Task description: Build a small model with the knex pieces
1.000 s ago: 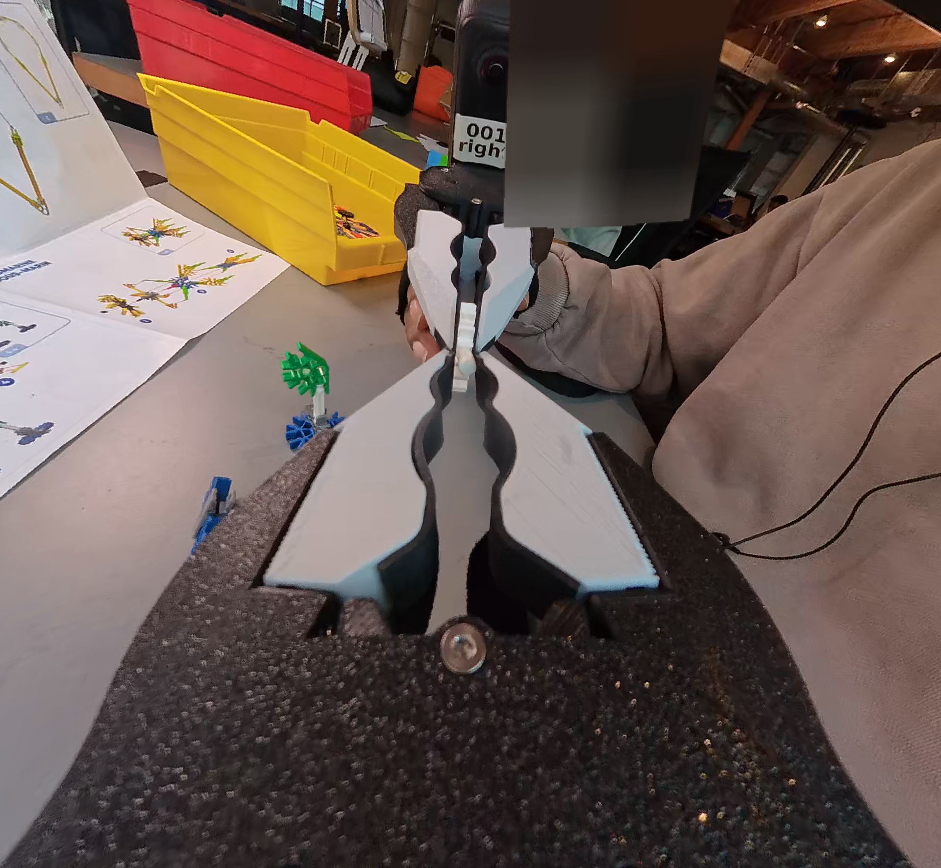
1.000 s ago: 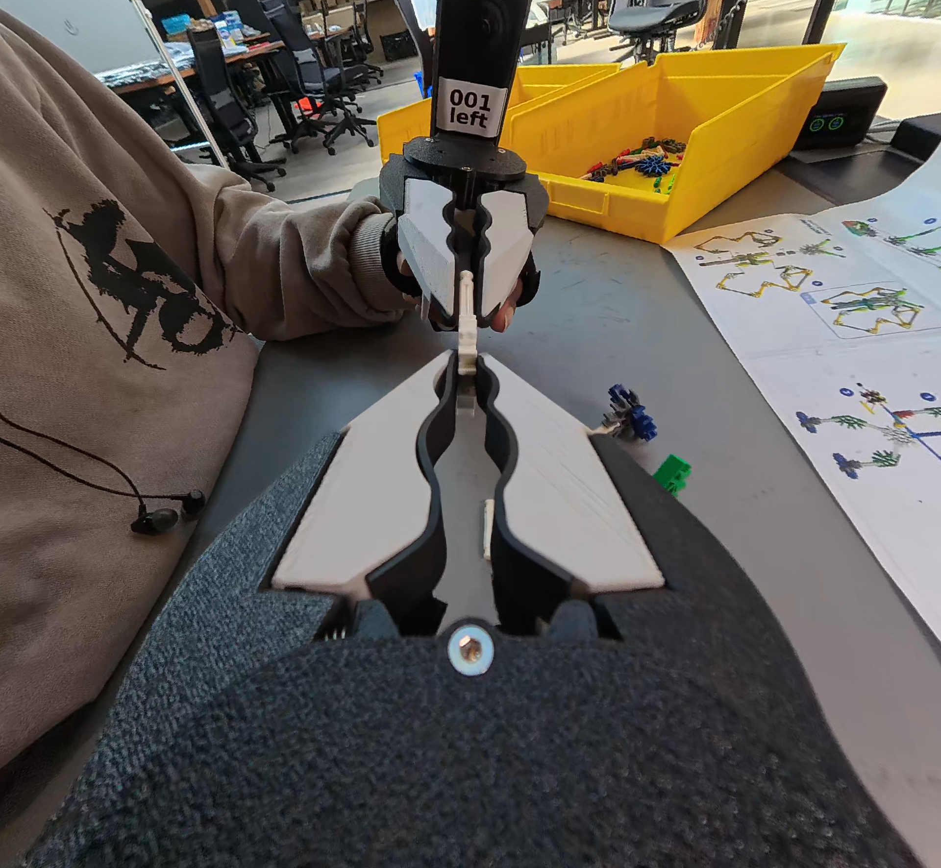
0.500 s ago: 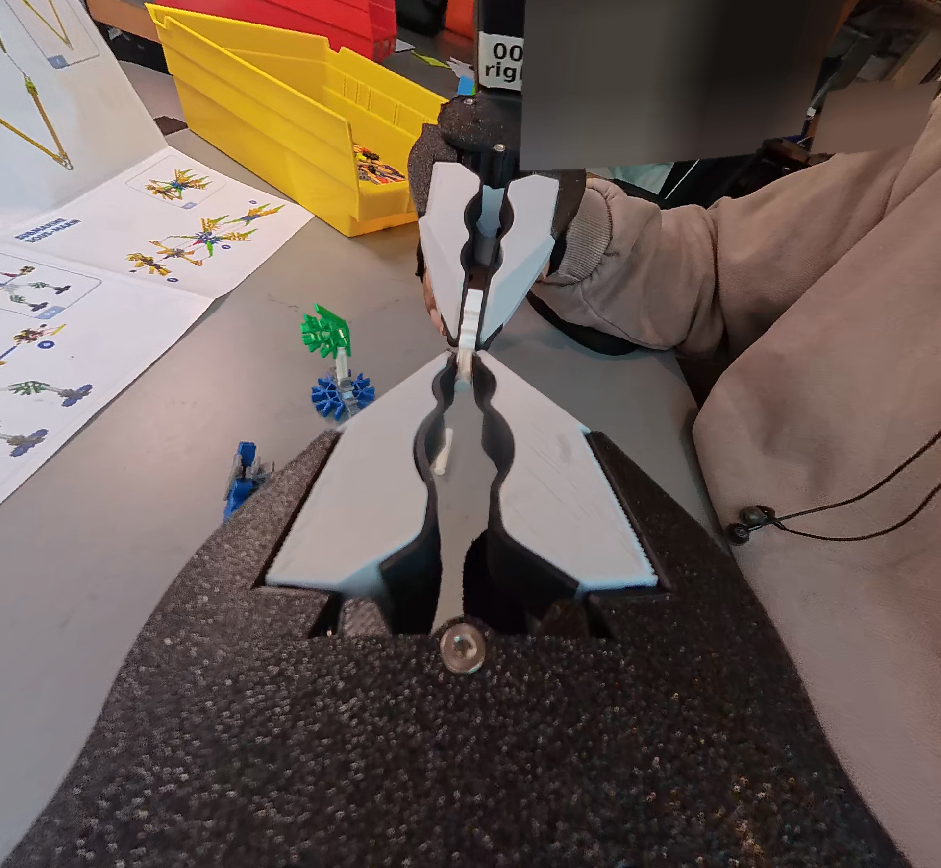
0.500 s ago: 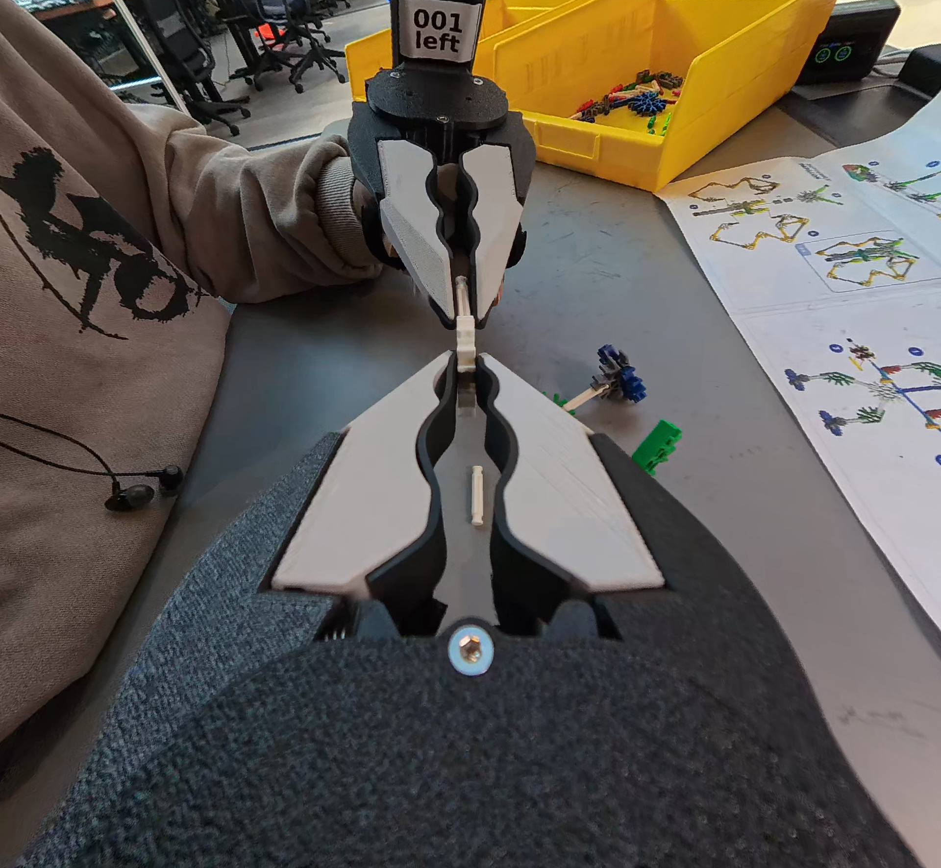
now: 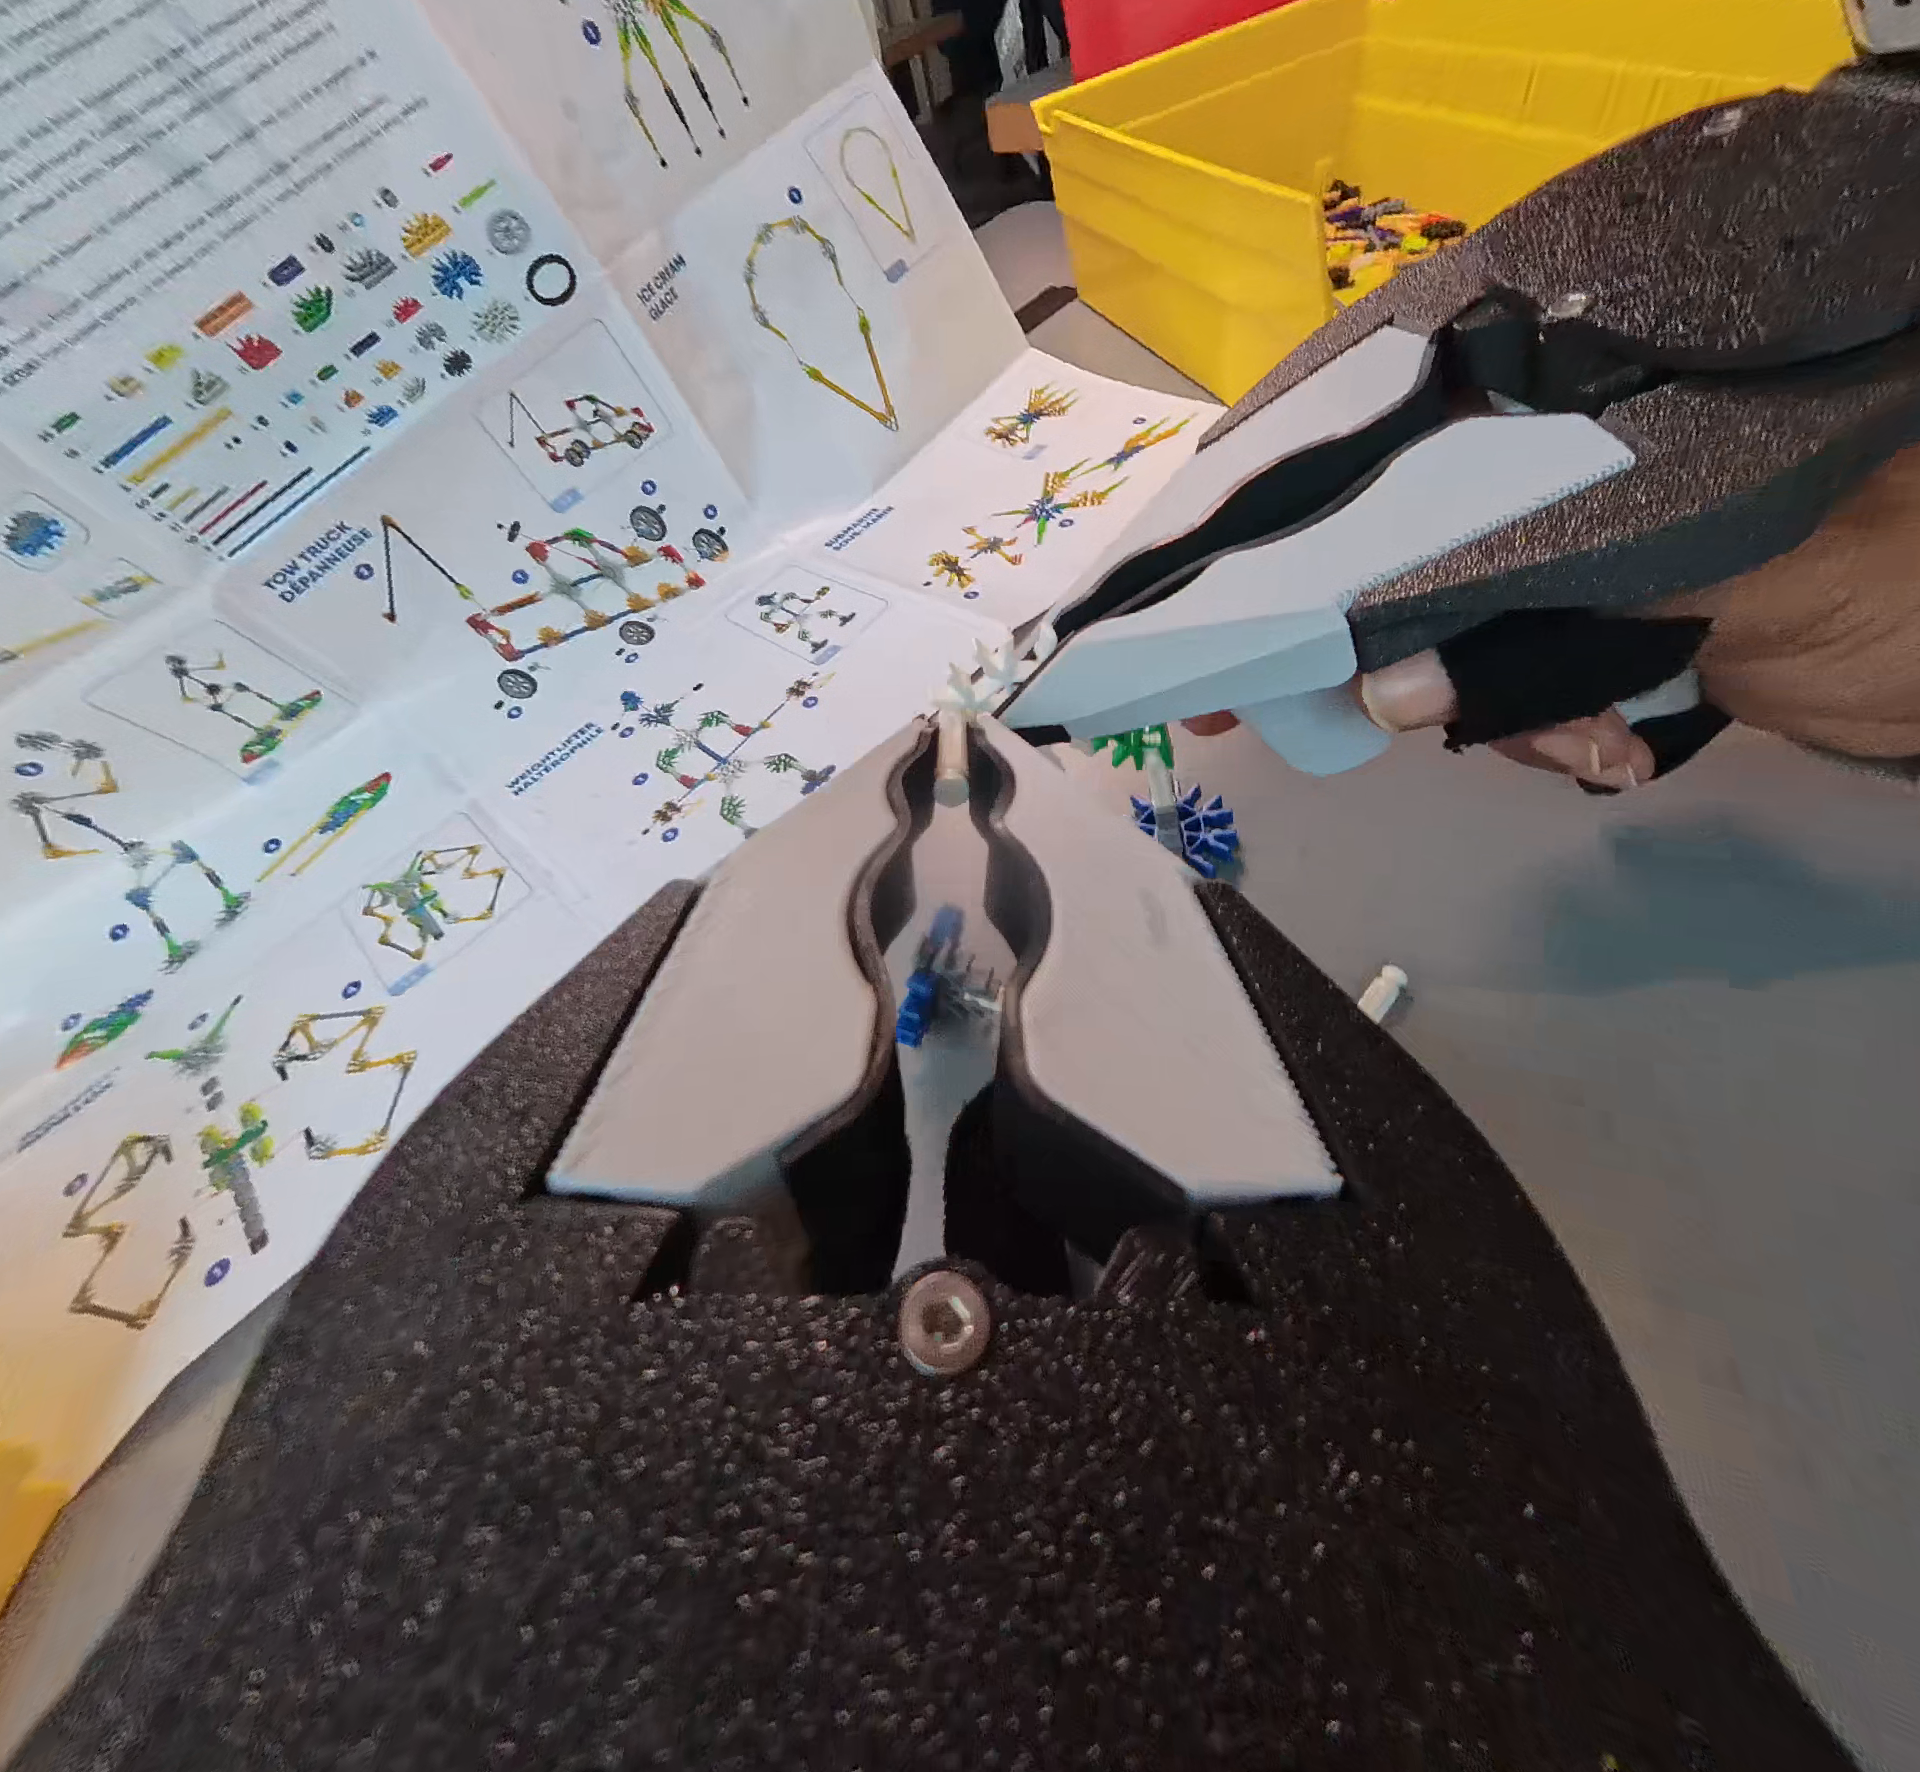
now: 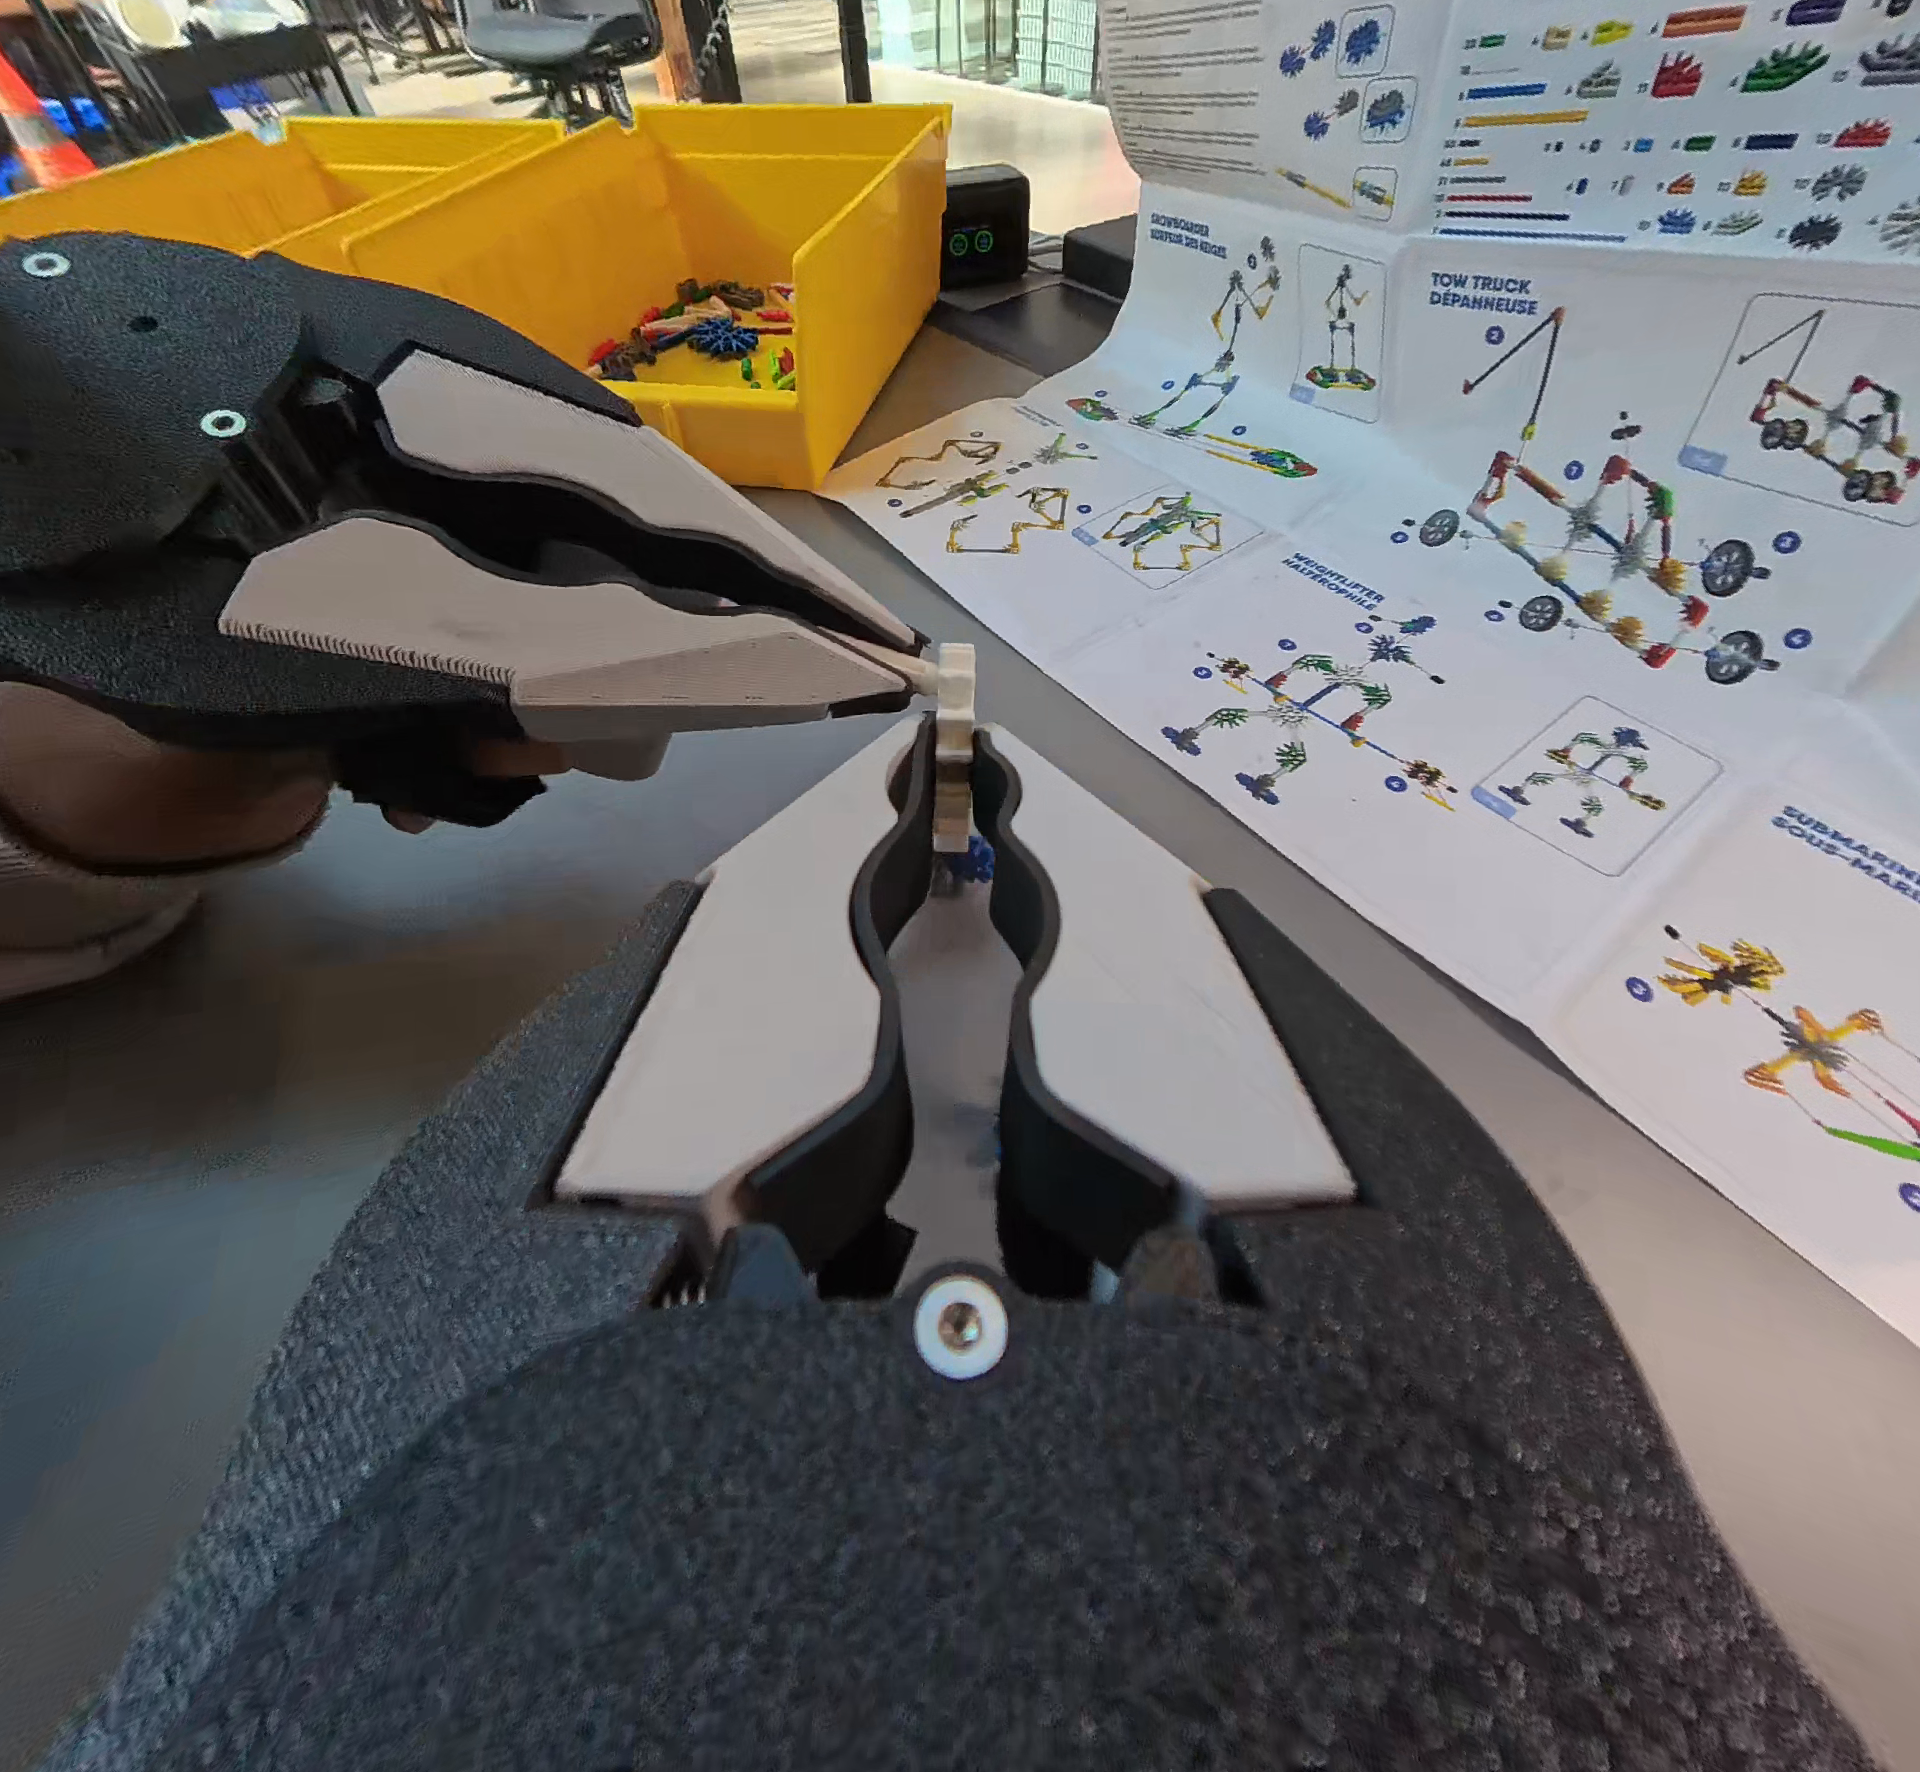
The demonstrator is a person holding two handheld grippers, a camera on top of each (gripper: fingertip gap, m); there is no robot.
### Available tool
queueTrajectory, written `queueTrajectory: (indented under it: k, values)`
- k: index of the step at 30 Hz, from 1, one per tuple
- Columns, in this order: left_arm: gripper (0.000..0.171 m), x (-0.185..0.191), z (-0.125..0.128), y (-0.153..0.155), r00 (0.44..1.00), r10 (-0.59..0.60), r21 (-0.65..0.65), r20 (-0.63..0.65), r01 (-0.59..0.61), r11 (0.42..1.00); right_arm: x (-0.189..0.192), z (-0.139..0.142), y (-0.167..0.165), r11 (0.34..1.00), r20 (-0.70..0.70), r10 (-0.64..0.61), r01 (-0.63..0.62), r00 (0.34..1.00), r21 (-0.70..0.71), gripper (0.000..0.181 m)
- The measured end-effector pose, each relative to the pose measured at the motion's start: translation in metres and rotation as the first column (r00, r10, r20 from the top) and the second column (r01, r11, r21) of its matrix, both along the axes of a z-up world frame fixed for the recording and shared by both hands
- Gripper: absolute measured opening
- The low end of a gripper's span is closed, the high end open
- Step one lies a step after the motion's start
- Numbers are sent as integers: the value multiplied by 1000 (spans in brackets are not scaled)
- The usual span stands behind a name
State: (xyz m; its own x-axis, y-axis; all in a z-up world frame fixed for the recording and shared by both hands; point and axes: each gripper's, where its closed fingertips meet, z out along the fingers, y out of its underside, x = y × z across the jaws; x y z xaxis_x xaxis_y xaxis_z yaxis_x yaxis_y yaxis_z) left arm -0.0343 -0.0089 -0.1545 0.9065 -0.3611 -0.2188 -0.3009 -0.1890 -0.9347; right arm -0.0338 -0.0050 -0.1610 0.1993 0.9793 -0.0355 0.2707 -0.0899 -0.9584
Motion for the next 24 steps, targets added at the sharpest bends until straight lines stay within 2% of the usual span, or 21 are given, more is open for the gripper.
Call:
queueTrajectory:
  k: [2,4,5,6,7,8,9,10,11,12,13,14,16,18,20,21,22,24]
  values:
    - [4,-1,2,5,999,23,-7,23,-23,1000,-1,1,5,998,23,-30,28,999,57,4]
    - [4,-2,-3,10,997,59,-2,-58,-59,998,-1,-3,8,994,51,-55,50,997,97,4]
    - [4,-1,-6,12,996,64,-19,-55,-65,998,0,-6,10,985,80,-72,59,994,160,5]
    - [4,1,-8,14,998,57,-52,9,-56,997,2,-6,13,965,106,-98,68,990,254,5]
    - [5,3,-8,16,983,43,-114,181,-22,993,4,-4,15,939,121,-117,70,986,337,5]
    - [4,4,-5,17,910,16,-170,414,60,984,5,1,16,916,117,-131,75,985,395,5]
    - [5,5,0,17,781,-12,-196,625,172,965,6,6,16,888,117,-142,74,983,454,4]
    - [5,5,1,16,644,-21,-202,765,270,941,6,8,15,855,127,-147,62,981,514,4]
    - [4,0,-4,18,576,6,-210,818,289,934,3,5,11,830,145,-128,26,981,557,4]
    - [5,-3,-11,19,575,17,-221,818,287,932,0,3,7,815,153,-125,14,980,579,4]
    - [4,-4,-12,18,536,23,-218,844,304,927,-1,3,6,788,152,-125,5,980,615,3]
    - [4,-4,-6,16,460,4,-180,888,340,923,-1,9,5,801,124,-100,6,987,599,3]
    - [4,-4,10,9,337,-59,-91,940,413,906,0,24,0,883,28,23,-33,999,468,4]
    - [4,-10,27,3,284,-143,6,948,434,901,7,33,-6,929,-66,157,-125,985,347,3]
    - [5,-14,35,-6,282,-206,50,937,476,878,17,34,-18,928,-106,314,-282,944,243,4]
    - [4,-16,34,-8,317,-212,37,924,478,878,22,31,-23,916,-96,371,-348,924,198,4]
    - [5,-20,28,-8,392,-208,5,896,458,889,27,27,-26,901,-72,415,-398,907,171,4]
    - [5,-17,9,-12,583,-217,-94,783,455,886,35,14,-33,867,19,487,-487,873,104,5]
